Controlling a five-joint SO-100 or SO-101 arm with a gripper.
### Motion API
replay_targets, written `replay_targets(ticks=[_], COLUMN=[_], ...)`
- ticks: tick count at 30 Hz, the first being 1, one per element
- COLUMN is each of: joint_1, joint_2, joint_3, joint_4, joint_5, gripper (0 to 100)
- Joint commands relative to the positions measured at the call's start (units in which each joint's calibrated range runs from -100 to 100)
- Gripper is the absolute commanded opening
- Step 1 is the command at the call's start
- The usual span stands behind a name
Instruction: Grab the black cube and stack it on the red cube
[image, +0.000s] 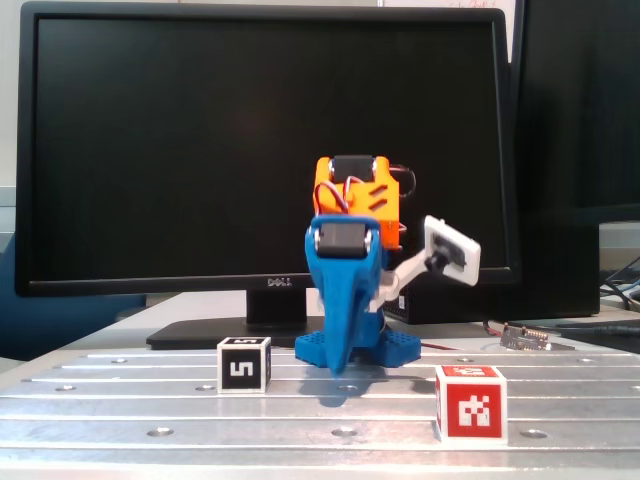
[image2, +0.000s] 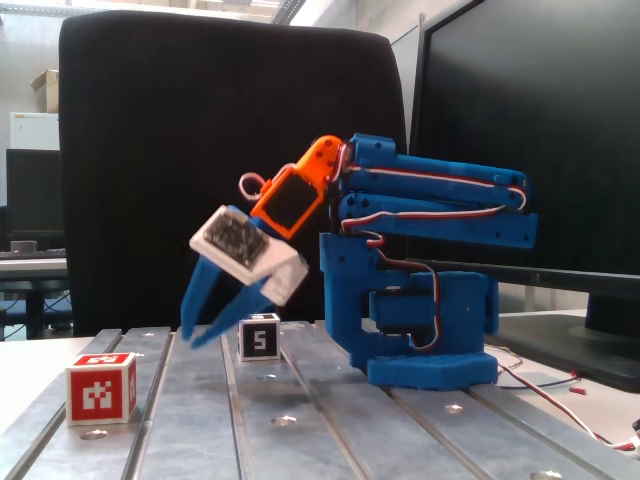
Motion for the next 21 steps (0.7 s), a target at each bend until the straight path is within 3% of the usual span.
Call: replay_targets(ticks=[1, 9, 16, 21], joint_1=[0.04, 0.11, 3.88, 9.19], joint_2=[0.57, 3.16, 24.88, 37.75], joint_3=[-4.79, -10.13, -24.42, -33.28], joint_4=[1.42, 5.18, 6.46, 8.6], joint_5=[-0.08, 1.71, 2.71, 6.65], gripper=[1, 1, 1, 1])
